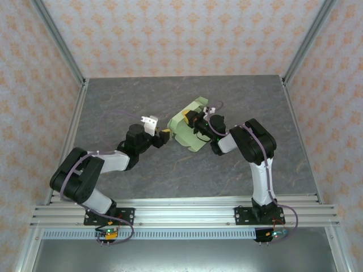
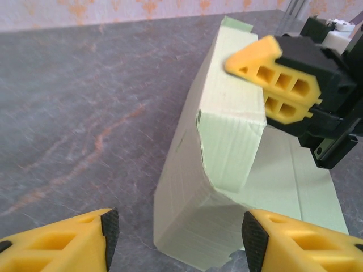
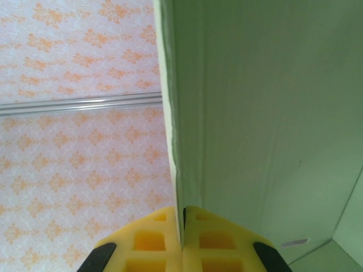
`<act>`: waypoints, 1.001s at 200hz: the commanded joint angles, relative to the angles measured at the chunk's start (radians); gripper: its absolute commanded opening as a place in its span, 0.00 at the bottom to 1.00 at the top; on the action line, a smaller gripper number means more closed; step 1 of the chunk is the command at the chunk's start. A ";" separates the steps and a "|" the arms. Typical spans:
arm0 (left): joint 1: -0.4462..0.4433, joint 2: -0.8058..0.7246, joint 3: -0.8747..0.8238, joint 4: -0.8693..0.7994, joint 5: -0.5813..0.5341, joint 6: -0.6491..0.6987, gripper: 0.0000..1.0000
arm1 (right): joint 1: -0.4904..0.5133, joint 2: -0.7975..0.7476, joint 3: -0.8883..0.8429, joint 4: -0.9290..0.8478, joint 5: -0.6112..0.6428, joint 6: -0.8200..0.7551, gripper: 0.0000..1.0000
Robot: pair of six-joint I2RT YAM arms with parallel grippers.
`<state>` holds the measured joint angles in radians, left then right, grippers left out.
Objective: Fold the paper box
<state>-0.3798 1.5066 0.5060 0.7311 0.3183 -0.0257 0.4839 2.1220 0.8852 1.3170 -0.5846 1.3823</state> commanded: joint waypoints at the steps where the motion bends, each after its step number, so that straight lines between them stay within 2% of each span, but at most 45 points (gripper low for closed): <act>1: -0.005 -0.031 -0.008 -0.040 -0.077 0.105 0.62 | 0.008 0.019 -0.013 0.041 -0.011 -0.023 0.00; 29: -0.005 0.007 0.000 -0.020 -0.037 0.143 0.63 | 0.010 0.026 -0.002 0.044 -0.015 -0.010 0.00; 72: -0.005 0.087 0.057 -0.021 -0.034 0.164 0.65 | 0.015 0.025 -0.003 0.040 -0.015 -0.002 0.00; 95: -0.003 0.109 0.129 -0.137 0.040 0.198 0.64 | 0.018 0.026 0.000 0.041 -0.014 0.004 0.00; 130: -0.008 0.123 0.123 -0.106 0.081 0.192 0.61 | 0.028 0.035 0.013 0.031 -0.009 0.005 0.00; 168: -0.038 0.169 0.165 -0.130 0.073 0.185 0.60 | 0.056 0.056 0.031 0.042 0.013 0.030 0.00; 200: -0.062 0.187 0.156 -0.079 0.036 0.137 0.60 | 0.081 0.057 0.029 0.047 0.049 0.040 0.00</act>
<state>-0.4244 1.6833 0.6487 0.6193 0.3775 0.1356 0.5438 2.1544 0.9009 1.3289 -0.5667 1.4006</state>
